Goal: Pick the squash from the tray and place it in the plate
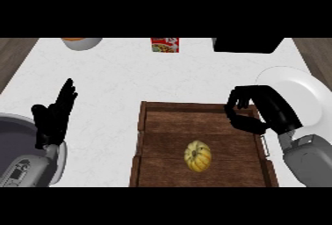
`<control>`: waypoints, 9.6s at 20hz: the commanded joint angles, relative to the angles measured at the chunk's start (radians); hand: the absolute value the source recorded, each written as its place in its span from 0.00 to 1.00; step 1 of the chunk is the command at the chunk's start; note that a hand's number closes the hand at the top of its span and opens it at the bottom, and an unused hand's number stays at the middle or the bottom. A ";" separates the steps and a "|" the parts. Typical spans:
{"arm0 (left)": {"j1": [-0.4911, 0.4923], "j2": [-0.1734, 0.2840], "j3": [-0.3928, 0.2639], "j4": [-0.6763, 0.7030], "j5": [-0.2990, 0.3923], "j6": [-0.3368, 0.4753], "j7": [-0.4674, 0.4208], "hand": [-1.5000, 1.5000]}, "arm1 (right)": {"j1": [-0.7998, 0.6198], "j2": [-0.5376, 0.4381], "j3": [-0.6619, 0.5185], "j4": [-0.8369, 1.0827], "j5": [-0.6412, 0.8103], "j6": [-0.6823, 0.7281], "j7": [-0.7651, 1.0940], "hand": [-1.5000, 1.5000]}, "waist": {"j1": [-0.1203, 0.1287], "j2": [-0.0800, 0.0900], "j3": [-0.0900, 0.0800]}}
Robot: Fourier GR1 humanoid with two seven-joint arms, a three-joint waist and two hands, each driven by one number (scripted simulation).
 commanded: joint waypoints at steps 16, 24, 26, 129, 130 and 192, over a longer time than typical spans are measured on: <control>0.090 -0.081 -0.079 -0.081 -0.041 0.054 0.147 0.50 | 0.021 0.071 0.325 -0.221 0.304 0.191 0.360 0.00 | -0.020 0.020 0.011; 0.071 -0.087 -0.066 -0.051 -0.056 0.040 0.142 0.50 | -0.172 0.213 0.314 -0.203 0.132 0.638 0.715 0.00 | -0.021 0.024 0.010; 0.073 -0.104 -0.065 -0.036 -0.058 0.038 0.130 0.50 | -0.172 0.267 0.323 -0.123 0.110 0.676 0.762 0.00 | -0.020 0.026 0.011; 0.095 -0.260 0.123 -0.117 -0.281 -0.119 0.228 0.50 | -0.336 -0.084 -0.662 1.291 0.459 0.055 -0.567 0.00 | 0.000 0.037 0.016; 0.126 -0.253 0.112 -0.146 -0.280 -0.131 0.230 0.50 | -0.367 -0.117 -0.674 1.299 0.452 0.077 -0.601 0.00 | 0.010 0.039 0.017; 0.121 -0.318 0.131 -0.148 -0.342 -0.143 0.227 0.50 | -0.171 -0.261 -1.037 1.411 0.016 0.225 -1.005 0.00 | 0.013 0.044 0.021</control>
